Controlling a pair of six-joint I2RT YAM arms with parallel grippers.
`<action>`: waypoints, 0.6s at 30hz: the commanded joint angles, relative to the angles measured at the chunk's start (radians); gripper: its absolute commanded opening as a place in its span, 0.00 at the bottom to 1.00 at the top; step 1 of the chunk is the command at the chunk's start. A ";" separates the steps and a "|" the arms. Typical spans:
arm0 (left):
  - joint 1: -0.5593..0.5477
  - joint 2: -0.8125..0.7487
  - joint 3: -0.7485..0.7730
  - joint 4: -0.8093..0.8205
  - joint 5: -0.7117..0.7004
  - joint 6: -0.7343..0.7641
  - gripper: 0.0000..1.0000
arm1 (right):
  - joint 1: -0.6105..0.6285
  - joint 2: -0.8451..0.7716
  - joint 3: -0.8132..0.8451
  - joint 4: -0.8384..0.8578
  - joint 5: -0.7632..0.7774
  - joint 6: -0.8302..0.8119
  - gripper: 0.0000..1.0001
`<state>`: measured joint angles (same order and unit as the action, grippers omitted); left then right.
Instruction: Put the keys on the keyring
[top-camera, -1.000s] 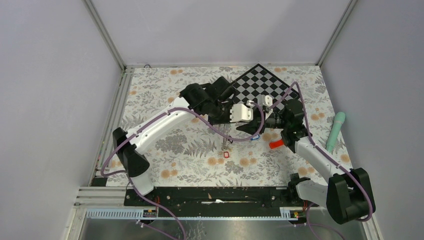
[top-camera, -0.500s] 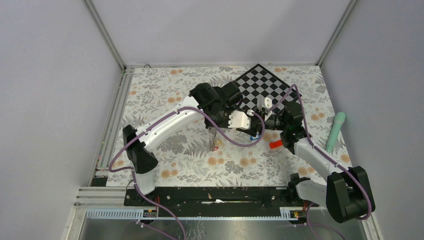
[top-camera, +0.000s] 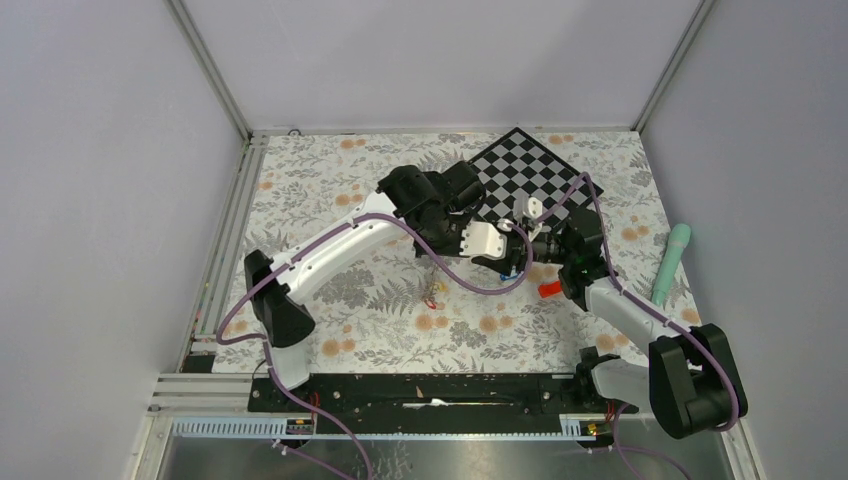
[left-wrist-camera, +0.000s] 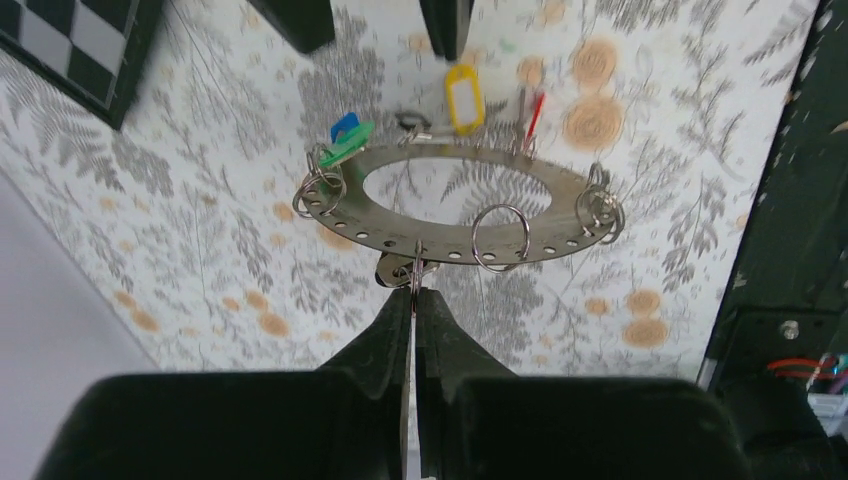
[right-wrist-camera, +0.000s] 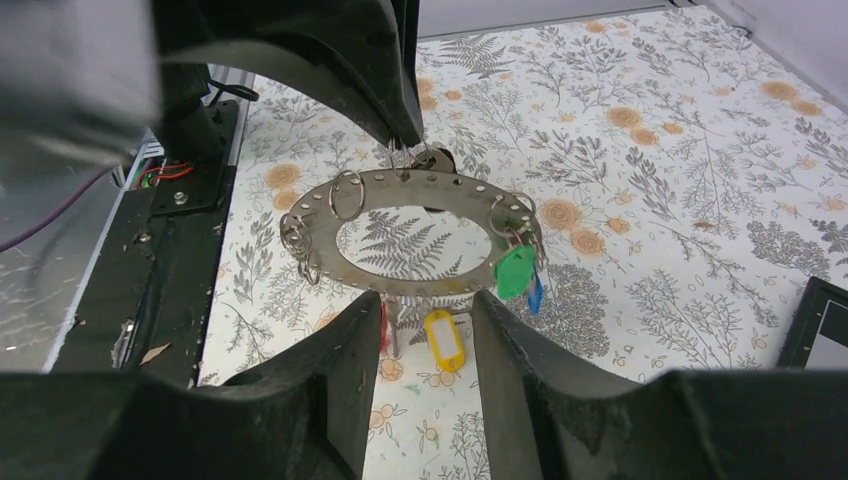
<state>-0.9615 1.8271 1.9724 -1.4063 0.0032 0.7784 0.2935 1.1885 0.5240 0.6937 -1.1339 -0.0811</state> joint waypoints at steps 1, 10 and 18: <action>0.013 -0.108 -0.003 0.134 0.175 -0.010 0.00 | -0.004 0.007 -0.014 0.191 -0.002 0.124 0.46; 0.033 -0.120 -0.038 0.207 0.277 -0.055 0.00 | 0.001 0.011 -0.028 0.348 -0.027 0.262 0.47; 0.033 -0.106 -0.039 0.233 0.314 -0.090 0.00 | 0.027 0.020 -0.010 0.426 -0.006 0.349 0.47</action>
<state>-0.9306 1.7397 1.9259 -1.2350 0.2562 0.7166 0.3019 1.1999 0.4992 1.0218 -1.1431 0.2184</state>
